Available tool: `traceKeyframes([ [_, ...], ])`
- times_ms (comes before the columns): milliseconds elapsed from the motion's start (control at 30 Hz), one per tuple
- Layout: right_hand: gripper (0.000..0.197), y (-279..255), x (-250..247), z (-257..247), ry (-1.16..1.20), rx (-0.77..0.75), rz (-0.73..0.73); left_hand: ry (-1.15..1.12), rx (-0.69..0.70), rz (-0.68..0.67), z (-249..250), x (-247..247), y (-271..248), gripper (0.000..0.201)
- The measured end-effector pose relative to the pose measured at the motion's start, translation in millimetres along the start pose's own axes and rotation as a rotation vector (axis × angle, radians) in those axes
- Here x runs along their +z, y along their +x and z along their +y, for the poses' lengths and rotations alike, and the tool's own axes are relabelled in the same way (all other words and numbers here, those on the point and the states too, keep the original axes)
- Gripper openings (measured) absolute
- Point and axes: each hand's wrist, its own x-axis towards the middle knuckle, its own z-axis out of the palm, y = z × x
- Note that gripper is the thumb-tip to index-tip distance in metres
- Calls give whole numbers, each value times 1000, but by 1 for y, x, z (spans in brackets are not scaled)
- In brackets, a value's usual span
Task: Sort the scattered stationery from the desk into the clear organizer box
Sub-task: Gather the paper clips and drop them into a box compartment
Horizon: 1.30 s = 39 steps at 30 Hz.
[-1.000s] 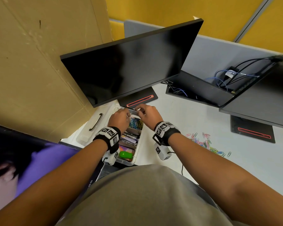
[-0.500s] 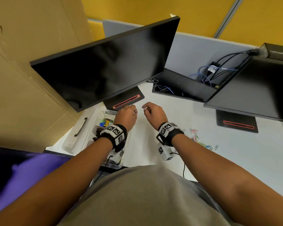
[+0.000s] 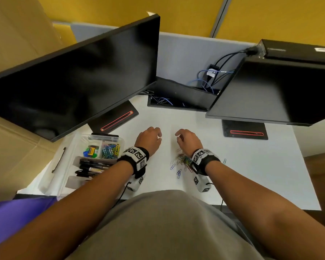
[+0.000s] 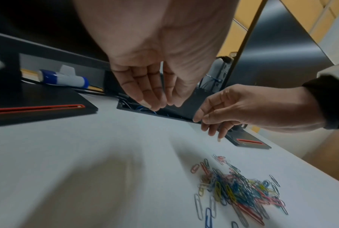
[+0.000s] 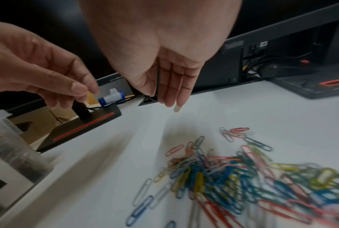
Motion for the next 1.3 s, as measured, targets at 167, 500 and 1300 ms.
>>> traceKeyframes([
  [167, 26, -3, -6, 43, -90, 71, -65, 7, 3, -111, 14, 28, 9, 23],
  [500, 35, -8, -13, 96, -151, 165, -233, 60, -35, -258, 40, 70, 23, 51],
  [1300, 42, -20, 4, 125, -263, -165, -326, 213, 74, -363, 75, 138, 31, 55],
])
